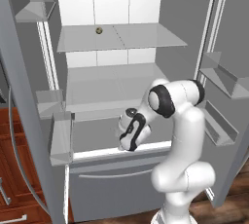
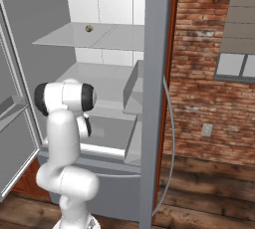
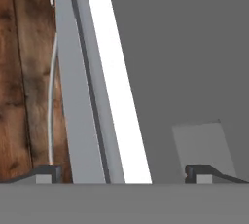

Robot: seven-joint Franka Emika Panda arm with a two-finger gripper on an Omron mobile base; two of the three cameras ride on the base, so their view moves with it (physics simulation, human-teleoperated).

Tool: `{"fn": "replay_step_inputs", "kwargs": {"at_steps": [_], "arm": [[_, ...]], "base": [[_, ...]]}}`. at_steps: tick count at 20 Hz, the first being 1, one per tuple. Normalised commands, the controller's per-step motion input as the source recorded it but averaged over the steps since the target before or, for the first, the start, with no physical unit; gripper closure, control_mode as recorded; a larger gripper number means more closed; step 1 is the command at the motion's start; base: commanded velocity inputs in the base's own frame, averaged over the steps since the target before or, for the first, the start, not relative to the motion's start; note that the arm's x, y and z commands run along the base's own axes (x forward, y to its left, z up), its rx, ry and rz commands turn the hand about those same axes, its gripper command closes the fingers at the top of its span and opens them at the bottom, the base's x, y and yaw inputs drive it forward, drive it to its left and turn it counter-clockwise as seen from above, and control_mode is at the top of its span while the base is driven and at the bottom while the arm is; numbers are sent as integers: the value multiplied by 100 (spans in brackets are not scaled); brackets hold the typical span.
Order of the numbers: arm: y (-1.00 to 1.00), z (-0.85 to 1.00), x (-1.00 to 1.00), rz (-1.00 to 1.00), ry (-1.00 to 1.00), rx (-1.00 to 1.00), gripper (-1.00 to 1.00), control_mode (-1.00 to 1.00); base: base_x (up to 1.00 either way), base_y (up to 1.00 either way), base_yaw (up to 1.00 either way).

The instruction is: Place the lemons inside the fridge drawer. Close the drawer after placing the vegetables.

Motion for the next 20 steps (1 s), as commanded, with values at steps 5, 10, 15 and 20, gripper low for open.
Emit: {"fn": "replay_step_inputs", "kwargs": {"at_steps": [5,10,15,20], "arm": [[19,0,50,0,0,-3,-100,-100],[12,0,56,0,0,-1,-100,-100],[7,0,68,0,0,0,-100,-100],[4,0,60,0,0,0,-100,-100]], "base": [[0,0,0],[0,0,0],[0,0,0],[0,0,0]]}}
